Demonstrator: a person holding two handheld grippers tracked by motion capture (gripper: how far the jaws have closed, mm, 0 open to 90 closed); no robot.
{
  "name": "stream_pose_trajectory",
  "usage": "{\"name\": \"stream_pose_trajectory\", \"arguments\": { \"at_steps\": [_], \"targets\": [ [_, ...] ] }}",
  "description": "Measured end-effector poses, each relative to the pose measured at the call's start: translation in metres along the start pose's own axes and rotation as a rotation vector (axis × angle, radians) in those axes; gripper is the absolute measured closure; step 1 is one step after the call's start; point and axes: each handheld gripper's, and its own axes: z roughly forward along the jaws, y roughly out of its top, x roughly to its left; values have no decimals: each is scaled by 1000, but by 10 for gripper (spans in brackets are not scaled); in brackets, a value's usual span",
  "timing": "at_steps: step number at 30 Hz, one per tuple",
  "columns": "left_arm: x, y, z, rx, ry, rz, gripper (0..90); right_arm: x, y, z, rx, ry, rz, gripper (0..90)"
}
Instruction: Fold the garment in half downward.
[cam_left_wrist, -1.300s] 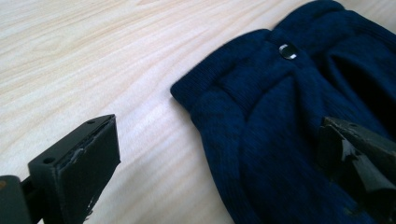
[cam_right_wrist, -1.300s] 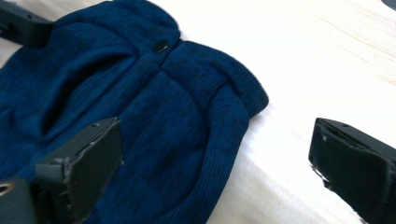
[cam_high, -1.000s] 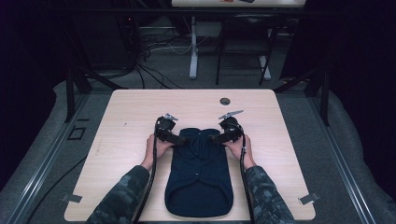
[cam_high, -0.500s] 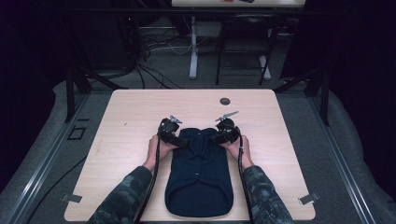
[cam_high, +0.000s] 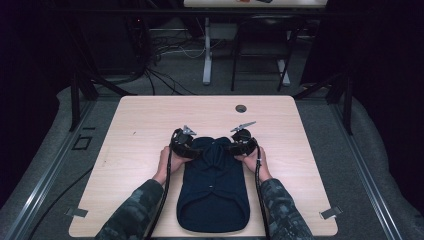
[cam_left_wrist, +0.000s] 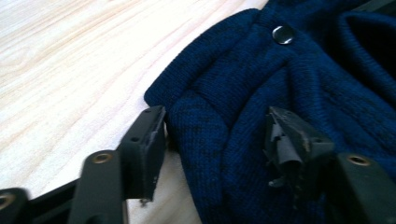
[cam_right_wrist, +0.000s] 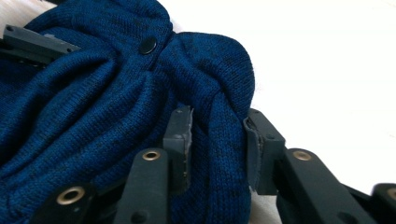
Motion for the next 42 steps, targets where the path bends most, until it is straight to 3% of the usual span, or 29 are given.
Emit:
{"name": "stream_pose_trajectory", "arguments": {
  "at_steps": [4,8,11,12,15,22,26,37,42],
  "targets": [
    [-1,0,-1,0,-16,2,467,1,0,0,0,-6,8,671],
    [-3,1,-1,-1,-31,6,577,3,-1,0,-4,-11,13,680],
    [-4,0,-1,-8,-38,12,641,4,0,0,-5,-17,-7,692],
    [-5,0,-1,-12,-41,13,663,7,0,-1,-3,-41,-41,703],
    [-7,0,-1,-11,-32,13,702,12,-1,-2,-13,-66,-38,718],
    [-13,3,-5,-15,-4,37,717,13,-4,-10,-55,-76,-34,746],
    [-14,5,-14,-47,-21,33,714,19,-4,-22,-87,-91,-73,752],
    [-20,10,-39,-101,-41,65,704,30,-4,-55,-175,-82,-106,753],
    [-23,12,-48,-111,-49,79,701,37,-4,-66,-205,-93,-164,753]
  ]
}}
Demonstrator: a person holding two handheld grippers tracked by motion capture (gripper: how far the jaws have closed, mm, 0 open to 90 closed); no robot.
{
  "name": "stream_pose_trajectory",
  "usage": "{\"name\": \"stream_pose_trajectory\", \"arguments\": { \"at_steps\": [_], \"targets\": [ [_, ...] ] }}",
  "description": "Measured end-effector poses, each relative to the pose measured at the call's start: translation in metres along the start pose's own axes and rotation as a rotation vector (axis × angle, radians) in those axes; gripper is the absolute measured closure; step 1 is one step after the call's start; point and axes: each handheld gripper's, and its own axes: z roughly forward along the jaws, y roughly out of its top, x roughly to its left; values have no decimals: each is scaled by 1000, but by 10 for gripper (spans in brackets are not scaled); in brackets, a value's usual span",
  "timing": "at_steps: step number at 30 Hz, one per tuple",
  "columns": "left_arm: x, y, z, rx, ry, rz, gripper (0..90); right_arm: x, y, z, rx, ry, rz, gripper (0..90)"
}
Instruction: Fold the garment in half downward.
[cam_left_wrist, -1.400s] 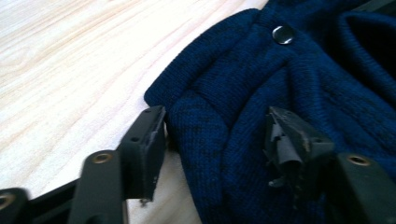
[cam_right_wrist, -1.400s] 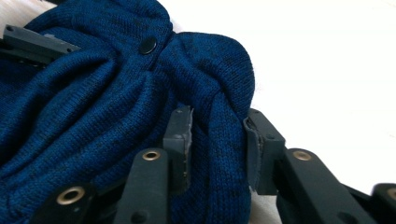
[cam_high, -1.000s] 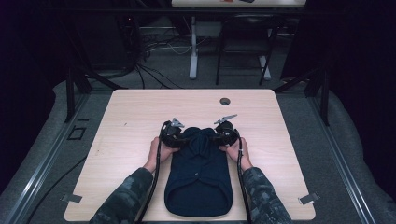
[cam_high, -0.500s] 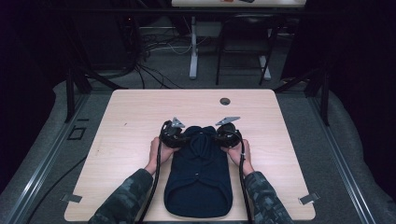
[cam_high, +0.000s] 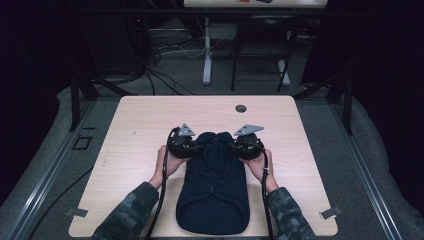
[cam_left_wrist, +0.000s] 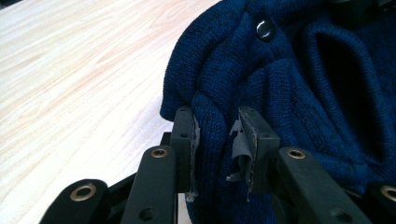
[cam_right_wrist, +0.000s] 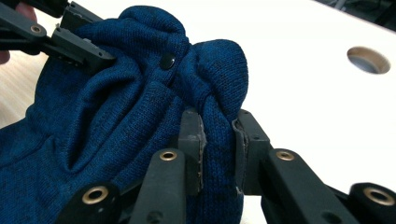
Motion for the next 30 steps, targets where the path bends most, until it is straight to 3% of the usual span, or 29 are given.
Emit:
{"name": "stream_pose_trajectory", "arguments": {
  "at_steps": [2,5,10,13,17,21,26,27,30],
  "targets": [
    [0,1,-2,-2,-6,4,701,1,0,-1,-1,-1,-10,754],
    [0,3,-6,-3,-32,4,714,5,2,-4,-10,-8,-68,754],
    [-5,8,-11,-20,-28,30,730,12,5,-6,-23,-30,-123,756],
    [-10,12,-15,-31,-15,49,735,13,7,-5,-20,-24,-127,755],
    [-19,18,-17,-40,7,103,740,12,8,-3,-16,-18,-113,755],
    [-24,23,-19,-45,-5,123,739,12,9,-4,-43,-26,-101,758],
    [-22,32,-21,-19,-54,92,699,14,9,-10,-109,-62,-125,770],
    [-22,34,-19,11,-82,92,667,14,9,-11,-123,-64,-131,772],
    [-22,33,-17,54,-86,96,611,15,6,-14,-159,-69,-145,775]
  ]
}}
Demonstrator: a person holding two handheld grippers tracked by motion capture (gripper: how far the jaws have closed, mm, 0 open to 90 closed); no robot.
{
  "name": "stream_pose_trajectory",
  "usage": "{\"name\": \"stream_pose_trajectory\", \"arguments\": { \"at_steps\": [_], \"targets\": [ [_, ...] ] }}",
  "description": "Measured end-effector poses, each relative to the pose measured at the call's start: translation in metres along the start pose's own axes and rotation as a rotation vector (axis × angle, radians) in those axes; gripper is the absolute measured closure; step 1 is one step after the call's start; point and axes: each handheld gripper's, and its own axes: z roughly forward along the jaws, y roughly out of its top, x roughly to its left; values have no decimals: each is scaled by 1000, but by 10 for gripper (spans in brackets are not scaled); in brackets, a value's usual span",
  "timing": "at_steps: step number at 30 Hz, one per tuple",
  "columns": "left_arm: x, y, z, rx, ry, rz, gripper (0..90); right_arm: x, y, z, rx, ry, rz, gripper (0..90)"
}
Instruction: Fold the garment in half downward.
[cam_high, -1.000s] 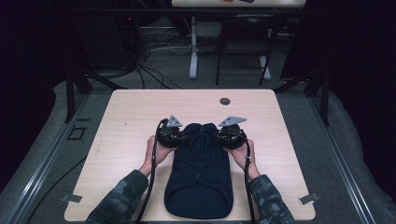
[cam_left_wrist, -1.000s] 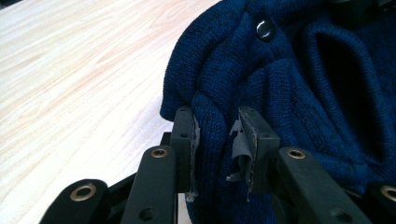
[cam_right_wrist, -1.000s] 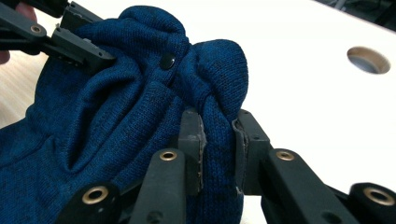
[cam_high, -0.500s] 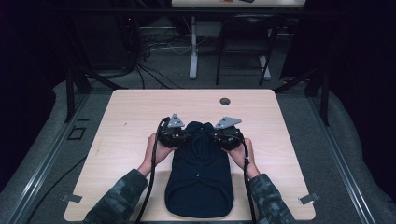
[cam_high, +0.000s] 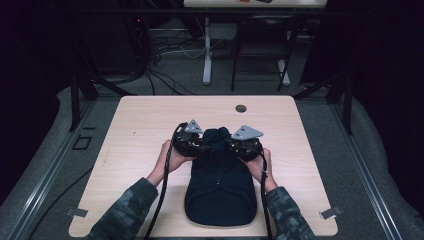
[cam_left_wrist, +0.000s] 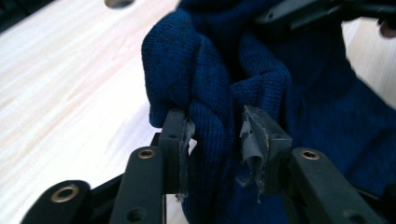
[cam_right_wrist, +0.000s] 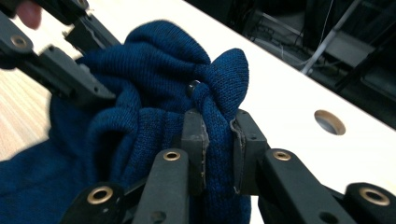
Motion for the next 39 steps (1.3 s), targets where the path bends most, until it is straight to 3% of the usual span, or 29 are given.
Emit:
{"name": "stream_pose_trajectory", "arguments": {
  "at_steps": [7,9,14,18,20,24,25,28,29,31,35,39],
  "targets": [
    [1,-7,-2,-42,35,15,746,-1,-7,-5,-42,42,-23,775],
    [1,-9,-4,-69,62,23,766,-6,-8,-8,-18,85,-23,773],
    [-6,-12,-6,-100,110,70,771,-11,-9,-12,21,124,-7,754],
    [-10,-10,-7,-104,131,115,771,-16,-12,-15,70,167,43,719],
    [-12,-8,-7,-109,139,135,772,-19,-14,-15,99,212,89,687],
    [-14,-7,-7,-116,141,152,772,-23,-21,-12,179,253,137,597],
    [-14,-7,-7,-115,140,153,772,-23,-23,-10,196,249,142,628],
    [-15,-6,-8,-102,125,163,769,-23,-26,-12,175,220,133,742],
    [-15,-6,-9,-91,119,172,769,-23,-26,-12,175,220,133,742],
    [-16,-7,-12,-79,101,172,759,-16,-27,-17,154,180,67,756],
    [-16,-10,-18,-57,64,166,734,-8,-29,-23,135,152,15,757],
    [-17,-18,-22,-71,45,131,611,6,-30,-34,103,89,-62,760]
  ]
}}
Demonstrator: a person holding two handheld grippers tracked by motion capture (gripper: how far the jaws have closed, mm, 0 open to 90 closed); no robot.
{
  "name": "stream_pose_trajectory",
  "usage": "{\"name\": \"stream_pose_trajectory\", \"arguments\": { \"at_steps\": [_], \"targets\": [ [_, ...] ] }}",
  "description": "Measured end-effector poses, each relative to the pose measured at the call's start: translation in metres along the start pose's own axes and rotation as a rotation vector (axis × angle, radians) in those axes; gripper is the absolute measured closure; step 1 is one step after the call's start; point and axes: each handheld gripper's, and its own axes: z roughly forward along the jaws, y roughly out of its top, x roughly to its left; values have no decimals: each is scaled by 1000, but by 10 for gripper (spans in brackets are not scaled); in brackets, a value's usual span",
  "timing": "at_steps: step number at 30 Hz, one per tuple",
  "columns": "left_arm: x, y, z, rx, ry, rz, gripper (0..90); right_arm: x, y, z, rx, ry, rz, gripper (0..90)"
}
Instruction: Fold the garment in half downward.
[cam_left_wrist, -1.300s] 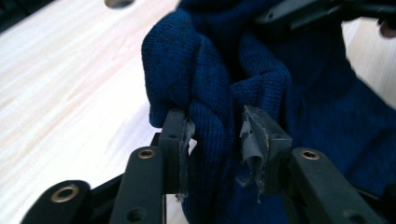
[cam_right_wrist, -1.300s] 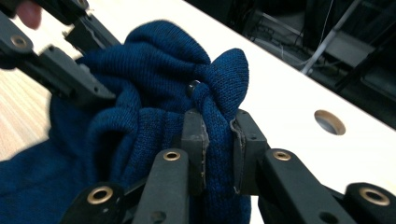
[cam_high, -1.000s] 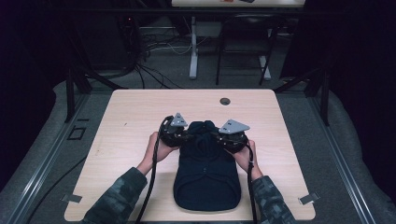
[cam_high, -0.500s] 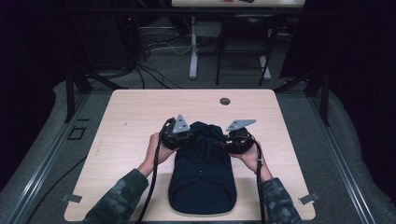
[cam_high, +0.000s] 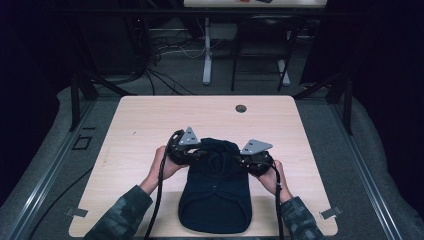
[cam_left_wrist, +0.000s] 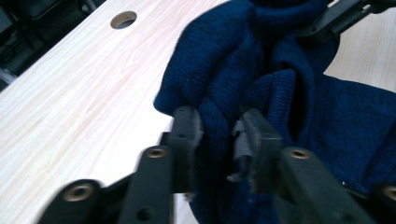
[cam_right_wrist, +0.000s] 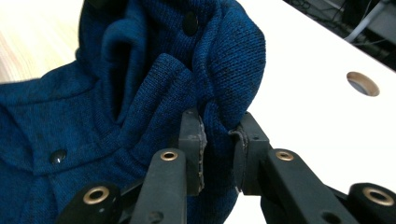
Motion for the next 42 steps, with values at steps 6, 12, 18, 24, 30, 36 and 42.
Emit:
{"name": "stream_pose_trajectory", "arguments": {
  "at_steps": [6,12,18,24,30,36,42],
  "targets": [
    [0,-15,0,7,-11,-84,401,8,-1,-4,-27,-32,-44,772],
    [10,-21,6,28,-23,-132,259,13,-1,-5,-43,-43,-109,776],
    [17,-22,22,78,-81,-158,224,19,-1,-9,-62,-49,-170,776],
    [12,-18,29,54,-69,-122,648,19,-1,-7,-56,-74,-187,775],
    [3,-10,22,-9,-3,-48,785,13,-1,-11,-41,-92,-129,766],
    [-9,-6,11,-53,73,45,789,10,-2,-22,-10,23,-24,746],
    [-11,-10,8,-48,61,56,765,14,-7,-27,14,76,10,725]
  ]
}}
